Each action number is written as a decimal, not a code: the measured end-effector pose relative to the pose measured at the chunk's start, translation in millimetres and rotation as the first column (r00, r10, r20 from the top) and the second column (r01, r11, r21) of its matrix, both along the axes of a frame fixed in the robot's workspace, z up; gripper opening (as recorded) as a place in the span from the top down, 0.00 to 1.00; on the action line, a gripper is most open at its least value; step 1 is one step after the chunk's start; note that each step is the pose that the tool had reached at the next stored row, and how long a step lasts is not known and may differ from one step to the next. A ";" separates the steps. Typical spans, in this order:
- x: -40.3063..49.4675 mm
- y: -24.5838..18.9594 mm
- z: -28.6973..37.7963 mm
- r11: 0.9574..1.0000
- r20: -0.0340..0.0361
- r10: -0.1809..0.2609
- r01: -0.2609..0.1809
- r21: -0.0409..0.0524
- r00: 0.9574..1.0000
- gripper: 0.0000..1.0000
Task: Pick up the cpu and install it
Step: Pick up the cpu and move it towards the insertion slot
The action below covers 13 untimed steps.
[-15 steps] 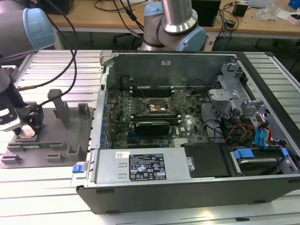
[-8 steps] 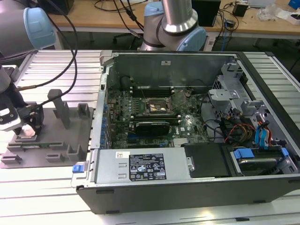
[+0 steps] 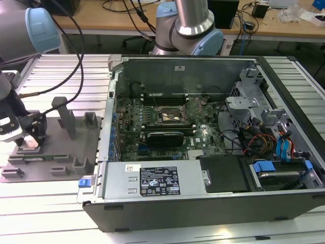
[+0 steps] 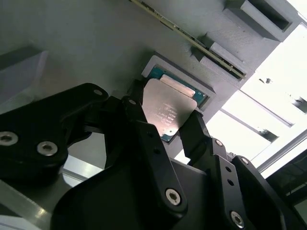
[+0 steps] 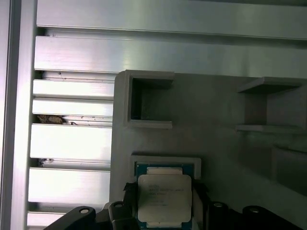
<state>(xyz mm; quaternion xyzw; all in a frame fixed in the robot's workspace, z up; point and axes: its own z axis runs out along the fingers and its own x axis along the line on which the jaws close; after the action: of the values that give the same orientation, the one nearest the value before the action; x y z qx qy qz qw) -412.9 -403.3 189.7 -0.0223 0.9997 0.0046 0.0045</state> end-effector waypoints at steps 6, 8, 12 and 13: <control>-0.1 -0.1 1.8 1.000 0.000 0.000 0.000 0.000 1.000 0.45; 0.0 0.0 4.3 1.000 0.000 0.000 0.000 0.000 1.000 0.45; 0.0 0.0 10.9 1.000 0.000 0.000 0.000 0.000 1.000 0.45; 0.0 0.0 13.2 1.000 0.000 0.000 0.000 0.000 1.000 0.45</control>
<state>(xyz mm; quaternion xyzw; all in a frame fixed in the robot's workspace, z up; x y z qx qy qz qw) -412.9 -403.3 202.9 -0.0224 0.9997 0.0046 0.0046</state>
